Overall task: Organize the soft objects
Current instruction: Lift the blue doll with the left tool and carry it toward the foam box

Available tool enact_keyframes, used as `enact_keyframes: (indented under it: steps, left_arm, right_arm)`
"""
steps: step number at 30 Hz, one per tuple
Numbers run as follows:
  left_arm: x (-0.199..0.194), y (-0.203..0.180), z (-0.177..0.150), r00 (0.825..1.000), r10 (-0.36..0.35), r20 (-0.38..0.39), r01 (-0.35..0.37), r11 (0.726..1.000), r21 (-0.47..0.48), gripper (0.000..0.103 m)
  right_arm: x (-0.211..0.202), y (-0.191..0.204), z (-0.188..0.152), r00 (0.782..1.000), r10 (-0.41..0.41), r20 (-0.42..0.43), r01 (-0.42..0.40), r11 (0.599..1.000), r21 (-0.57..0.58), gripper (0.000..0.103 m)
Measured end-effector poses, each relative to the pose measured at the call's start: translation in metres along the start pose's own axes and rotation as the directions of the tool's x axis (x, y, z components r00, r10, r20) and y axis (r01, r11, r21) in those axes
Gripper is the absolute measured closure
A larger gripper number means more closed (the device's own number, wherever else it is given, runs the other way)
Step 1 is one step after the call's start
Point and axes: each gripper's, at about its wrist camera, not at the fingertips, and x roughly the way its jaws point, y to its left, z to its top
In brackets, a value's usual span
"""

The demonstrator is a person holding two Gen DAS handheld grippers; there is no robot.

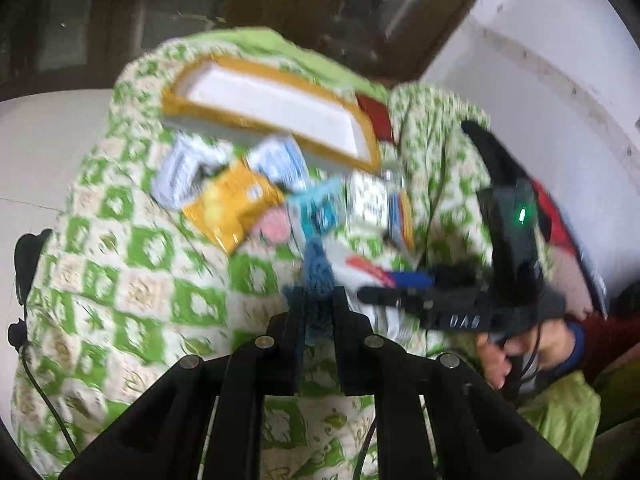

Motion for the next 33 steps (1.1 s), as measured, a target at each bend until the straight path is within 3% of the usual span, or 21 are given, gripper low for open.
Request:
enact_keyframes:
  steps: [5,8,9,10,11,12,16,19,20,21,22,23,25,33]
  left_arm:
    - [-0.015,-0.008,0.019,0.997,-0.038,0.071,0.039,0.999,-0.013,0.092]
    - [-0.002,-0.017,0.022,1.000,-0.010,0.008,0.010,1.000,0.027,0.087]
    - [0.007,-0.018,0.021,1.000,0.000,-0.028,0.001,1.000,0.029,0.061]
    - [0.018,-0.015,0.018,0.996,0.038,-0.084,-0.037,0.999,0.012,0.026]
    - [0.028,-0.014,0.015,0.992,0.070,-0.109,-0.071,0.997,-0.009,0.018]
    - [0.034,-0.011,0.012,0.990,0.073,-0.123,-0.078,0.996,-0.036,0.018]
    - [0.051,0.001,0.006,0.990,0.024,-0.137,-0.044,0.988,-0.146,0.016]
    - [0.067,0.002,0.004,0.984,0.069,-0.163,-0.098,0.979,-0.179,0.017]
    - [0.073,0.003,0.003,0.982,0.089,-0.166,-0.120,0.975,-0.188,0.020]
    - [0.078,0.005,0.003,0.980,0.105,-0.167,-0.137,0.970,-0.198,0.036]
    - [0.082,0.006,0.002,0.978,0.116,-0.172,-0.151,0.967,-0.205,0.059]
    - [0.085,0.009,0.001,0.976,0.135,-0.172,-0.170,0.962,-0.214,0.066]
    - [0.082,0.013,-0.001,0.980,0.131,-0.147,-0.163,0.959,-0.231,0.072]
    - [0.044,0.021,0.003,0.984,0.173,-0.049,-0.180,0.956,-0.232,0.078]
  right_arm:
    - [-0.010,0.002,0.004,0.998,-0.021,0.051,0.021,1.000,-0.008,0.056]
    - [-0.010,-0.001,0.006,0.999,-0.017,0.047,0.017,1.000,0.007,0.056]
    - [-0.011,-0.002,0.007,0.999,-0.014,0.046,0.013,1.000,0.010,0.057]
    - [-0.011,-0.002,0.007,0.999,-0.011,0.048,0.011,1.000,0.012,0.057]
    - [-0.014,-0.003,0.007,0.998,-0.010,0.055,0.009,1.000,0.012,0.057]
    - [-0.018,-0.006,0.005,0.998,-0.008,0.059,0.007,1.000,0.007,0.057]
    - [-0.018,-0.002,0.002,0.999,0.000,0.054,0.001,1.000,-0.014,0.057]
    - [-0.014,0.002,-0.001,0.999,0.000,0.048,0.001,1.000,-0.024,0.057]
    - [-0.013,0.003,-0.002,0.999,-0.003,0.049,0.004,1.000,-0.031,0.057]
    - [-0.013,0.005,-0.002,0.999,-0.006,0.049,0.008,0.999,-0.043,0.057]
    - [-0.012,0.008,-0.003,0.999,-0.011,0.048,0.014,0.998,-0.058,0.057]
    - [-0.011,0.010,-0.004,0.999,-0.019,0.046,0.022,0.997,-0.072,0.057]
    - [-0.007,0.012,-0.006,0.999,-0.028,0.039,0.031,0.996,-0.087,0.056]
    - [-0.001,0.012,-0.007,0.999,-0.040,0.025,0.042,0.994,-0.096,0.056]
